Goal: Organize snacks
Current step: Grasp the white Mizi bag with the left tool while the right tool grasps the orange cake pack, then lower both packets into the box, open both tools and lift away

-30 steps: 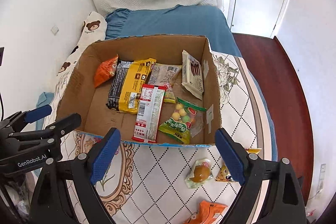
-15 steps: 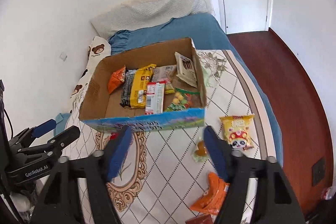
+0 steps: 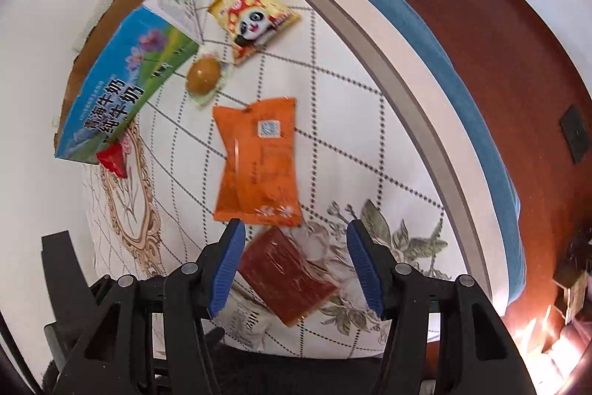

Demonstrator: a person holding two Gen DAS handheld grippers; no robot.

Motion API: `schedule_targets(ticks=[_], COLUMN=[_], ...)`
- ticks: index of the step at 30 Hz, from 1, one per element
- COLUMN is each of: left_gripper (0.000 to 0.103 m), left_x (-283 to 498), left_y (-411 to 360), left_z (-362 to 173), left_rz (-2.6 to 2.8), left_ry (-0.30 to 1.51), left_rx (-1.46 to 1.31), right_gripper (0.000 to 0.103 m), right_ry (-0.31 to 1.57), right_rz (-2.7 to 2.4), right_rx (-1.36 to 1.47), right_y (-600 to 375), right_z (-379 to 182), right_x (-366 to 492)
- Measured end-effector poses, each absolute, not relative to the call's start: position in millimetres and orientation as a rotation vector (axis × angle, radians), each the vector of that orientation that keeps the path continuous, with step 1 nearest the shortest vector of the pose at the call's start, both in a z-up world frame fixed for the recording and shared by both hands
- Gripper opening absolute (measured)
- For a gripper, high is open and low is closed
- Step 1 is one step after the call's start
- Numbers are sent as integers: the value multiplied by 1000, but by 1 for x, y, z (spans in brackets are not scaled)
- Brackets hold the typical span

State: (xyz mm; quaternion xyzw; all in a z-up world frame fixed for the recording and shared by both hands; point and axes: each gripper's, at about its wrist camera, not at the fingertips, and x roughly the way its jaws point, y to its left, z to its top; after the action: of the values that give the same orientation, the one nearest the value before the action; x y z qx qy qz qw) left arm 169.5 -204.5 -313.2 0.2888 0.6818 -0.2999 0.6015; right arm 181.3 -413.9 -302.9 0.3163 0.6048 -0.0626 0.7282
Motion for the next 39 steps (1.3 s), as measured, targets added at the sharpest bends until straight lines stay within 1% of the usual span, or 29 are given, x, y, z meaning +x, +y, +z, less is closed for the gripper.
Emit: schedule_targets(ticks=[4, 5, 6, 7, 8, 13, 17, 19, 21, 22, 23, 27, 29, 31, 34, 37, 39], left_gripper=[90, 85, 67, 59, 56, 56, 56, 56, 56, 56, 56, 56, 56, 56, 55, 51, 50], left_x=[144, 142, 144, 151, 158, 219, 267, 280, 287, 287, 286, 289, 290, 291, 292, 292, 292], left_y=[-217, -218, -218, -214, -210, -163, -111, -90, -75, -69, -65, -55, -57, -48, -54, -67, -74], left_z=[-357, -362, -365, -365, -363, -340, -338, -339, -341, -343, -346, -355, -357, -358, -355, -338, -328], left_rz=[-761, -761, -741, -704, -686, -479, -324, -274, -245, -239, -239, -242, -235, -223, -188, -160, -176], left_ry=[1733, 1739, 1740, 1750, 1761, 1689, 1698, 1695, 1688, 1690, 1688, 1692, 1695, 1696, 1662, 1594, 1573], left_rx=[730, 729, 715, 683, 631, 336, 34, -90, -164, -202, -233, -283, -288, -286, -277, -202, -158], right_gripper=[61, 61, 61, 61, 61, 64, 64, 64, 58, 52, 52, 52, 59, 63, 62, 55, 54], right_ry=[1357, 1357, 1352, 1352, 1351, 1339, 1381, 1399, 1388, 1398, 1408, 1437, 1457, 1466, 1468, 1456, 1444], right_rz=[-146, -143, -138, -132, -126, -92, -69, -80, -51, -23, 16, 110, 121, 108, 79, 62, 58], right_rx=[713, 716, 714, 707, 700, 684, 714, 680, 606, 556, 499, 297, 276, 289, 313, 316, 314], right_y=[-416, -415, -413, -412, -409, -397, -386, -376, -358, -346, -332, -285, -278, -280, -286, -288, -288], right_z=[-316, -318, -318, -317, -317, -320, -347, -354, -351, -349, -345, -339, -341, -345, -352, -353, -348], right_x=[174, 175, 176, 184, 189, 223, 260, 272, 282, 286, 290, 297, 299, 298, 298, 293, 291])
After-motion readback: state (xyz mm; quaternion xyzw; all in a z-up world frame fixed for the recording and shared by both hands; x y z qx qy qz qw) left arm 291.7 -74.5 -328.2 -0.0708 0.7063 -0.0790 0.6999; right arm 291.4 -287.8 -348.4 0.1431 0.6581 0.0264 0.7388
